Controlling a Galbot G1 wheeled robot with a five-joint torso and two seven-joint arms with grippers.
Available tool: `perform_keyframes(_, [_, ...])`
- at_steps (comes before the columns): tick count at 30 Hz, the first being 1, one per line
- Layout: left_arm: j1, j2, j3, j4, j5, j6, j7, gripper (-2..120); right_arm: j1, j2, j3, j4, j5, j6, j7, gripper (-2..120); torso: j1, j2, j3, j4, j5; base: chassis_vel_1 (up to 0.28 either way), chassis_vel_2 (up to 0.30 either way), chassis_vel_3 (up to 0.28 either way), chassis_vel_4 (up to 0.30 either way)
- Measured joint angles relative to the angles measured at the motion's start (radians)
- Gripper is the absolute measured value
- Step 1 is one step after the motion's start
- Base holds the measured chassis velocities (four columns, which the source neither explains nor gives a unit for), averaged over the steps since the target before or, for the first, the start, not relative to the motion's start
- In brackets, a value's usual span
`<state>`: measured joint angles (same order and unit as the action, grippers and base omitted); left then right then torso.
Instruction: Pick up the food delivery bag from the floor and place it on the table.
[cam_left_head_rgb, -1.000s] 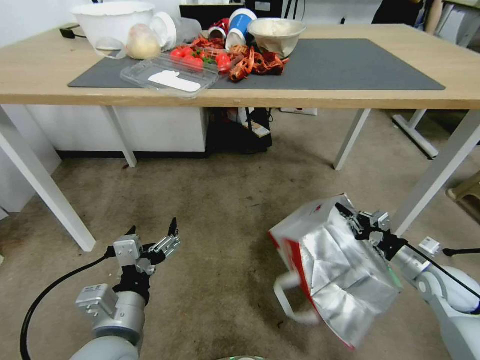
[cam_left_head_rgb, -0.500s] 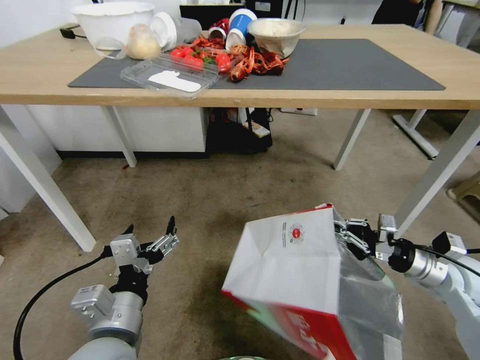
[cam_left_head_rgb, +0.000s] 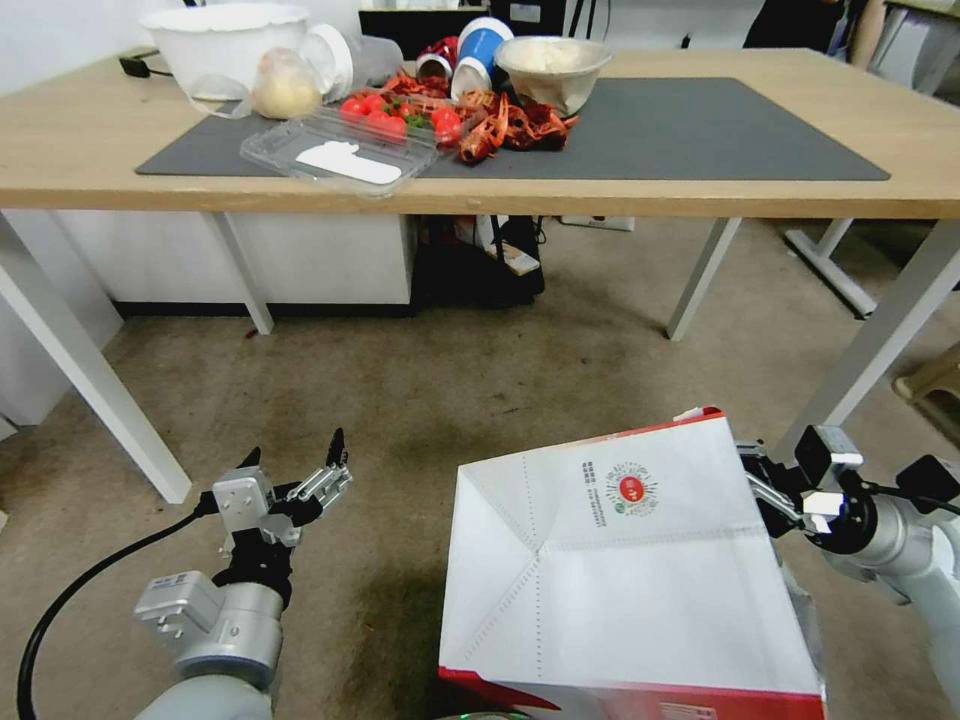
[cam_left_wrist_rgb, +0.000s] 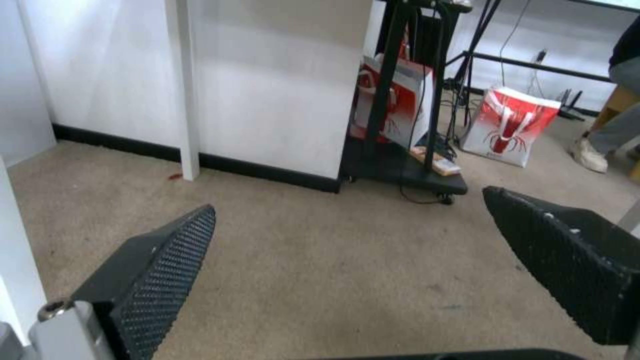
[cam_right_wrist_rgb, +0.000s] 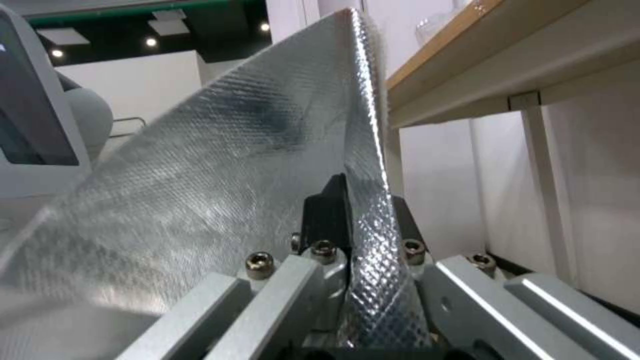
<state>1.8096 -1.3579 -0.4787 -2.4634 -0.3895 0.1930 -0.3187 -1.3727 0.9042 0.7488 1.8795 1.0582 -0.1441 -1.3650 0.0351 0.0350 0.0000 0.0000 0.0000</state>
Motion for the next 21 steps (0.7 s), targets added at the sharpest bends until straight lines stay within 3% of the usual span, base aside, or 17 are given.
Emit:
perform_keyframes(16, [-0.003, 0.002, -0.004, 0.002, -0.008, -0.023, -0.010, 100, -0.018, 0.001, 0.015, 0.013, 0.022, -0.021, -0.015, 0, 0.000, 0.004, 0.003, 0.0000, 0.0000, 0.000, 0.000, 0.000, 0.000])
perform_keyframes(21, [-0.001, 0.001, -0.004, 0.002, -0.005, -0.024, -0.006, 100, -0.023, 0.004, 0.015, 0.016, 0.018, -0.021, -0.013, 0, 0.001, 0.021, 0.020, 0.0000, 0.0000, 0.000, 0.000, 0.000, 0.000])
